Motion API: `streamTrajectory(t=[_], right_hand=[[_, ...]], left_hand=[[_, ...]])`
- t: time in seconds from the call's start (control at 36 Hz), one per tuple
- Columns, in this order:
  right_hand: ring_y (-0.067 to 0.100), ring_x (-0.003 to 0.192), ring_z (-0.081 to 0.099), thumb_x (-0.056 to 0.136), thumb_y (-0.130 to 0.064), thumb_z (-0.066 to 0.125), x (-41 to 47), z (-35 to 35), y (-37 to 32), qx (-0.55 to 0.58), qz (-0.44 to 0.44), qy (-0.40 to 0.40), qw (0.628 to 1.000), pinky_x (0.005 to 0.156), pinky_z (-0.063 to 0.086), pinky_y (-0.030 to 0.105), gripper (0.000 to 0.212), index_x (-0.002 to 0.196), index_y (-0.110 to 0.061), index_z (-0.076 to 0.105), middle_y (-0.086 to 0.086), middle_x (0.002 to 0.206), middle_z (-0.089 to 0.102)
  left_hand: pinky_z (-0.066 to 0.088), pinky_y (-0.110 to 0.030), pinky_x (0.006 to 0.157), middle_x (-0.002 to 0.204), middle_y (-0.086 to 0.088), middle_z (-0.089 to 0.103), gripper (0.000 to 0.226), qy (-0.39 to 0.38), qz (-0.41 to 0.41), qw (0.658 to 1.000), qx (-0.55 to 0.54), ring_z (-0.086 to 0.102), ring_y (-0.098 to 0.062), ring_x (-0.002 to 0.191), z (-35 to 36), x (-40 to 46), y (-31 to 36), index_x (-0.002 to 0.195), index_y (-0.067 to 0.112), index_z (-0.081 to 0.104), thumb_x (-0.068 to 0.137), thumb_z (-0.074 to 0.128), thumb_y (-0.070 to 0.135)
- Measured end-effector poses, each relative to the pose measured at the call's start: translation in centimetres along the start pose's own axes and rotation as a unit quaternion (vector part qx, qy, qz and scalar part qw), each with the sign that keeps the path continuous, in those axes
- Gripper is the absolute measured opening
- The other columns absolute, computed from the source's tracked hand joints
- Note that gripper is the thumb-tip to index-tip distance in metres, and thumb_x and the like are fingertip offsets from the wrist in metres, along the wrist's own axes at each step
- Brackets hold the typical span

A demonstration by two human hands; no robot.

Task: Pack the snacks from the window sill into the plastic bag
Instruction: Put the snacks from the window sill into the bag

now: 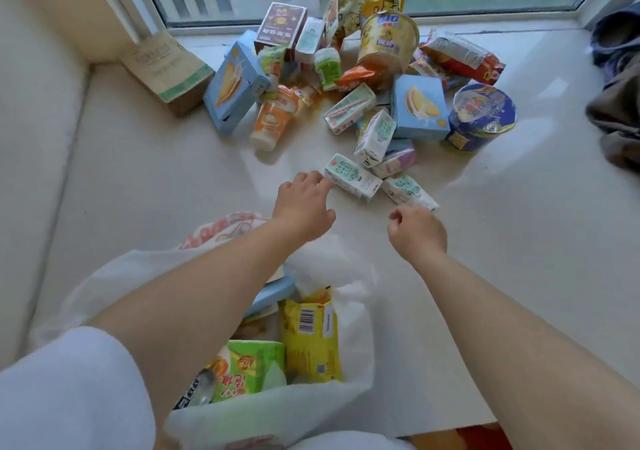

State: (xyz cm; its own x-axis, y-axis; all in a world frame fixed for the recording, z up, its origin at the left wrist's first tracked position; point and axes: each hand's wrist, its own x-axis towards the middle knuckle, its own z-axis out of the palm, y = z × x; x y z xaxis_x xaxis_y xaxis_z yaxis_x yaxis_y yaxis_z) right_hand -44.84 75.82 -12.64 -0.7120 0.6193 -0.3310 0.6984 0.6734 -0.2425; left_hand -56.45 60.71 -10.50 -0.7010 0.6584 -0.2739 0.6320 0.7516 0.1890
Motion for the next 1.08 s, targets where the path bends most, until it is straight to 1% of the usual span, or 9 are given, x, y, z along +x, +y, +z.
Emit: streamTrajectory(t=[0.08,0.17,0.36,0.44,0.53,0.67,0.75,0.94,1.08], right_hand=[[0.026,0.123,0.043,0.09,-0.021,0.049,3.1,-0.1,1.9,-0.041,-0.018,-0.034,0.998,0.094,0.04,0.034,0.037,0.126,-0.018,0.053,0.005,0.133,0.048],[0.028,0.12,0.041,0.088,-0.023,0.053,5.9,0.1,2.9,-0.105,-0.063,-0.028,0.992,0.094,0.038,0.036,0.043,0.13,-0.017,0.047,0.008,0.133,0.044],[0.029,0.135,0.018,0.077,-0.035,0.068,11.9,0.7,2.8,-0.155,-0.106,-0.042,0.981,0.096,0.039,0.046,0.087,0.145,-0.032,0.015,0.003,0.151,0.007],[0.033,0.133,0.018,0.075,-0.038,0.071,13.9,1.2,2.3,-0.15,-0.116,-0.027,0.982,0.097,0.042,0.045,0.096,0.147,-0.034,0.008,0.005,0.143,0.003],[0.035,0.131,0.019,0.075,-0.039,0.072,14.9,1.8,2.2,-0.14,-0.109,-0.013,0.984,0.097,0.043,0.042,0.094,0.147,-0.033,0.012,0.004,0.141,0.0],[0.037,0.118,0.038,0.078,-0.031,0.071,14.7,2.7,2.4,-0.03,-0.048,-0.051,0.997,0.096,0.041,0.038,0.085,0.144,-0.036,0.017,0.013,0.149,0.008],[0.037,0.109,0.048,0.079,-0.03,0.069,14.0,3.2,3.0,0.04,-0.022,-0.041,0.998,0.09,0.045,0.039,0.084,0.144,-0.037,0.018,0.017,0.136,0.027],[0.04,0.113,0.05,0.076,-0.034,0.072,10.7,4.5,4.4,0.109,0.033,-0.04,0.993,0.091,0.043,0.039,0.092,0.147,-0.031,0.014,0.017,0.131,0.046],[0.034,0.109,0.055,0.075,-0.033,0.071,7.9,4.7,4.9,0.166,0.055,-0.063,0.983,0.084,0.042,0.033,0.082,0.142,-0.032,0.023,0.009,0.127,0.053]], left_hand=[[0.036,-0.04,0.098,0.142,-0.002,0.04,0.049,-0.039,-0.005,0.999,0.029,0.035,-0.023,0.13,1.3,3.8,1.6,0.138,0.02,0.04,0.091,0.048,0.033],[0.035,-0.042,0.098,0.141,-0.001,0.039,0.049,-0.064,-0.015,0.997,0.049,0.034,-0.023,0.13,2.7,7.2,2.4,0.136,0.02,0.04,0.089,0.049,0.028],[0.021,-0.051,0.112,0.158,0.003,0.01,0.075,-0.123,-0.038,0.988,0.09,0.005,-0.023,0.146,4.3,12.6,2.5,0.15,0.021,0.015,0.085,0.053,0.022],[0.022,-0.052,0.111,0.157,0.001,0.015,0.078,-0.131,-0.03,0.984,0.119,0.008,-0.025,0.145,4.9,14.1,2.5,0.15,0.019,0.015,0.084,0.056,0.024],[0.03,-0.049,0.105,0.148,-0.002,0.028,0.071,-0.119,-0.01,0.982,0.144,0.02,-0.027,0.138,5.6,15.1,2.3,0.146,0.019,0.027,0.083,0.059,0.031],[0.043,-0.039,0.083,0.136,-0.005,0.032,0.072,-0.133,-0.037,0.987,0.08,0.035,-0.029,0.123,6.7,14.5,1.6,0.14,0.028,0.032,0.079,0.067,0.041],[0.042,-0.038,0.083,0.13,-0.005,0.037,0.071,-0.136,-0.063,0.988,0.043,0.034,-0.028,0.122,7.7,12.9,1.2,0.135,0.026,0.034,0.076,0.069,0.045],[0.041,-0.038,0.083,0.125,-0.005,0.042,0.064,-0.113,-0.115,0.987,0.001,0.039,-0.028,0.117,9.0,9.2,1.9,0.124,0.014,0.04,0.078,0.064,0.051],[0.041,-0.033,0.08,0.123,-0.008,0.048,0.061,-0.144,-0.197,0.965,-0.092,0.049,-0.027,0.112,8.8,7.4,2.3,0.126,0.012,0.044,0.081,0.063,0.049]])
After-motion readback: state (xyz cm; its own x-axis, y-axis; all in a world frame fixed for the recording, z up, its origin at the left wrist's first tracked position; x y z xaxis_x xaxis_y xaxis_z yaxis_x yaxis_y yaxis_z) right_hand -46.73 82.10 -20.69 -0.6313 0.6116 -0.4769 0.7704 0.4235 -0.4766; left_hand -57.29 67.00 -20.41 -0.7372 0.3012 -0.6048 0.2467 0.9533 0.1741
